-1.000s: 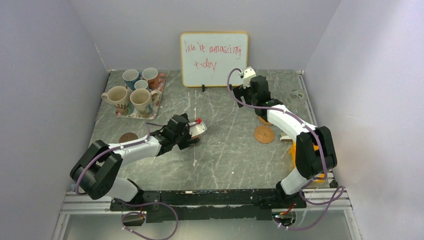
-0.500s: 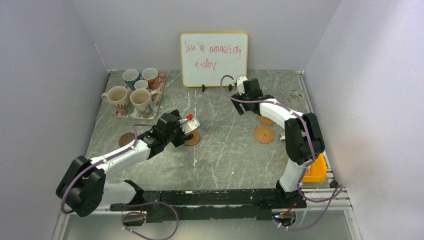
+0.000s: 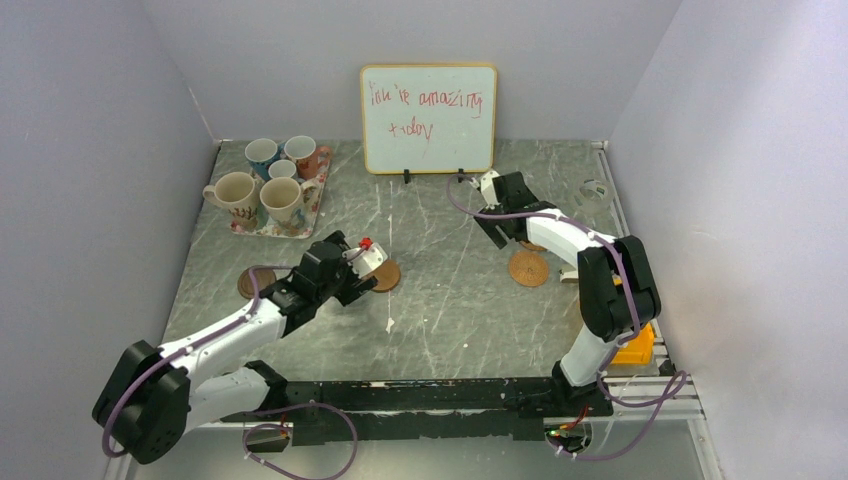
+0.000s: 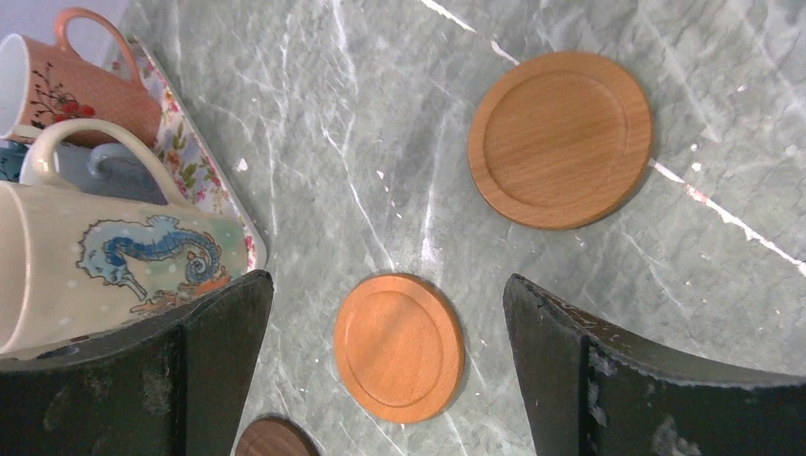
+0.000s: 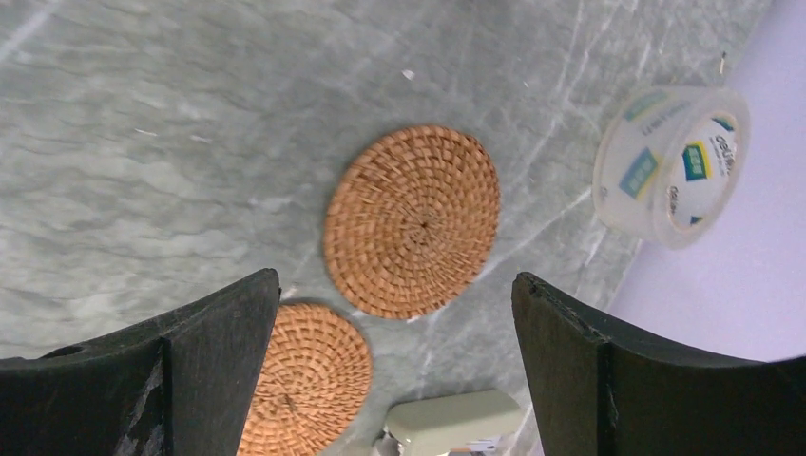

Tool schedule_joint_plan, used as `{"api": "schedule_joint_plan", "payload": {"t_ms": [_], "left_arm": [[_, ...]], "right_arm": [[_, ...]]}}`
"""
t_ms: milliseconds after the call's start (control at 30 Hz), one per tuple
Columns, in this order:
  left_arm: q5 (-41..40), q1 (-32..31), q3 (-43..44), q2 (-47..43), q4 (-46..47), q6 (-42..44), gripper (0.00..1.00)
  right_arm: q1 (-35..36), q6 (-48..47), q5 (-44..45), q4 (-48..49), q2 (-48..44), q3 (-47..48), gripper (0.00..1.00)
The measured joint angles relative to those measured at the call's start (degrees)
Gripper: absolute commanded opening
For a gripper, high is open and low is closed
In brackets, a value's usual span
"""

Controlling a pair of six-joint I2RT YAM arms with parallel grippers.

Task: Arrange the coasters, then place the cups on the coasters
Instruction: Move the coaster to the center of the board.

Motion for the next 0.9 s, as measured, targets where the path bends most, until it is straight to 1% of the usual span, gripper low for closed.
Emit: {"api": "schedule_joint_plan", "payload": {"t_ms": [100, 200, 367, 467, 567, 900], "left_arm": [[0.4, 0.0, -0.5, -2.7, 0.0, -0.4, 0.96], [0.5, 0.0, -0.5, -4.1, 0.3, -0.8, 0.96], [0.7, 0.0, -0.7, -4.2, 0.4, -0.8, 0.96], [0.7, 0.0, -0.9, -4.2, 0.4, -0.8, 0.96], [0.9, 0.0, -1.0, -4.3, 0.4, -0.8, 0.96], [0.8, 0.0, -1.1, -4.4, 0.5, -0.8, 0.96]], "right_arm": [[-1.0, -1.0, 1.3, 0.1, 0.0, -0.8, 0.96], [-1.8, -1.9, 1.7, 0.5, -0.7, -4.0, 0.96], [-2.6, -3.1, 1.6, 0.2, -4.6, -10.3, 0.97], [-2.7, -3.6, 1.3, 0.3, -6.9, -12.1, 0.97], [-2.8, -4.0, 0.9, 0.8, -6.8, -12.6, 0.96], [-2.9, -5.5, -6.9, 0.2, -7.1, -12.7, 0.93]]}}
